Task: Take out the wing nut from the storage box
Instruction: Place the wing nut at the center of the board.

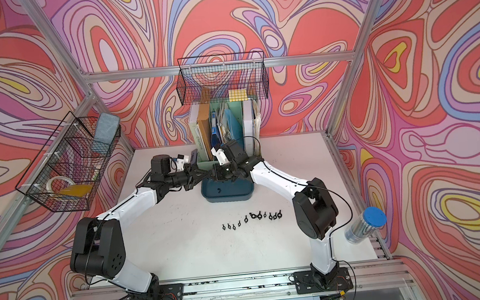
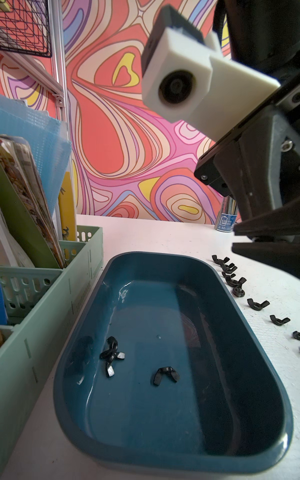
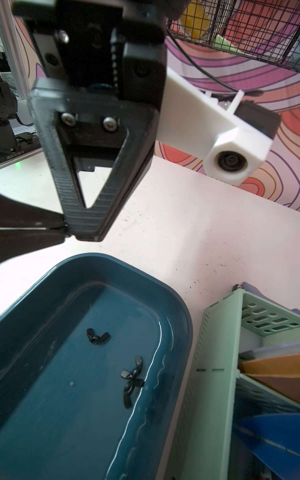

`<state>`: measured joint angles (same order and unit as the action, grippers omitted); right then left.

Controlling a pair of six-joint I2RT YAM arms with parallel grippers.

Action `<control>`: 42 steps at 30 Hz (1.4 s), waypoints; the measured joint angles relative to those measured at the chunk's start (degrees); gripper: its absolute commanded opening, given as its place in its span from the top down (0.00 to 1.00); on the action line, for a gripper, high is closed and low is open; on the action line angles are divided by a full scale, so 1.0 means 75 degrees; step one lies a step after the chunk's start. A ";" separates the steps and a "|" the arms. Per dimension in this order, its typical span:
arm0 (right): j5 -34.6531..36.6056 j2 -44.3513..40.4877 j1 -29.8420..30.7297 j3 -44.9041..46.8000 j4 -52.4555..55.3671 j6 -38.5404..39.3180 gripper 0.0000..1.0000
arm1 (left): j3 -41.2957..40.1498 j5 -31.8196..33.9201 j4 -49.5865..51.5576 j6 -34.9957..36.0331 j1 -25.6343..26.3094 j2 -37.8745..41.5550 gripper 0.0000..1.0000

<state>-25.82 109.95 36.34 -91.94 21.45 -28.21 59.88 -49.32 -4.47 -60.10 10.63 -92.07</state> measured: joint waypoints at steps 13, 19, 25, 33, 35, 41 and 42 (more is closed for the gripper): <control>0.0493 -0.0003 -0.0015 0.0058 0.0061 -0.0029 0.46 | 0.0119 0.0370 0.1064 0.0764 0.0041 0.0017 1.00; 0.0979 -0.0035 -0.0125 0.0411 0.0128 -0.0020 0.25 | 0.0289 0.1049 0.2413 0.1702 0.0041 0.0402 1.00; 0.1533 -0.0201 -0.0341 0.0691 0.0341 0.0009 0.12 | 0.0256 0.1938 0.3821 0.2667 0.0189 0.1174 1.00; 0.2247 -0.0396 -0.0408 0.0810 0.0463 0.0003 0.02 | -0.0428 0.3354 0.4913 0.3383 0.1338 0.1801 1.00; 0.2358 -0.0396 -0.0405 0.0813 0.0530 0.0003 0.02 | -0.0804 0.3547 0.4922 0.3381 0.1658 0.1818 1.00; 0.2556 -0.0402 -0.0408 0.0883 0.0699 0.0006 0.02 | -0.1230 0.4313 0.5065 0.3296 0.2524 0.1635 0.98; 0.2562 -0.0402 -0.0408 0.0912 0.0723 0.0006 0.02 | -0.1233 0.4433 0.5056 0.3287 0.2696 0.1571 0.98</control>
<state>-6.61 106.94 33.28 -85.10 26.87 -28.16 50.63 -16.08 33.45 -35.44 30.85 -80.29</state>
